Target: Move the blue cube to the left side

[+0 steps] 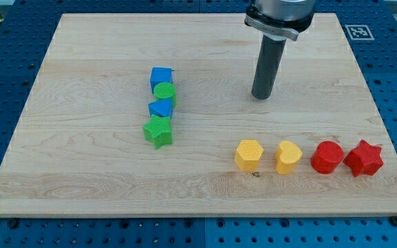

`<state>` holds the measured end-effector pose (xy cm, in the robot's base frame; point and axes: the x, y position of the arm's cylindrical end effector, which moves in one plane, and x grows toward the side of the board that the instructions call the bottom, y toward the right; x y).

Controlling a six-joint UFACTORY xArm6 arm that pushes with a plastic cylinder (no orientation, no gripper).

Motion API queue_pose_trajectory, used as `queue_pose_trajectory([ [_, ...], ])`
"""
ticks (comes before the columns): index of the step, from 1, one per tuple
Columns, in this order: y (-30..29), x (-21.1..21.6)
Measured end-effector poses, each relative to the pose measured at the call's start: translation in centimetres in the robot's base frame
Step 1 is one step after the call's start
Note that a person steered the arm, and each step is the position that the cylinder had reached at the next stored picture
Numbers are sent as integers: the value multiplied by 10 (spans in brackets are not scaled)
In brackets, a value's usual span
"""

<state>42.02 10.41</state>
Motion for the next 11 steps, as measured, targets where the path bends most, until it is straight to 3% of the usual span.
queue_pose_trajectory([
  [1,-7,0],
  [5,-155,-39],
  [9,-157,-28],
  [11,-203,-25],
])
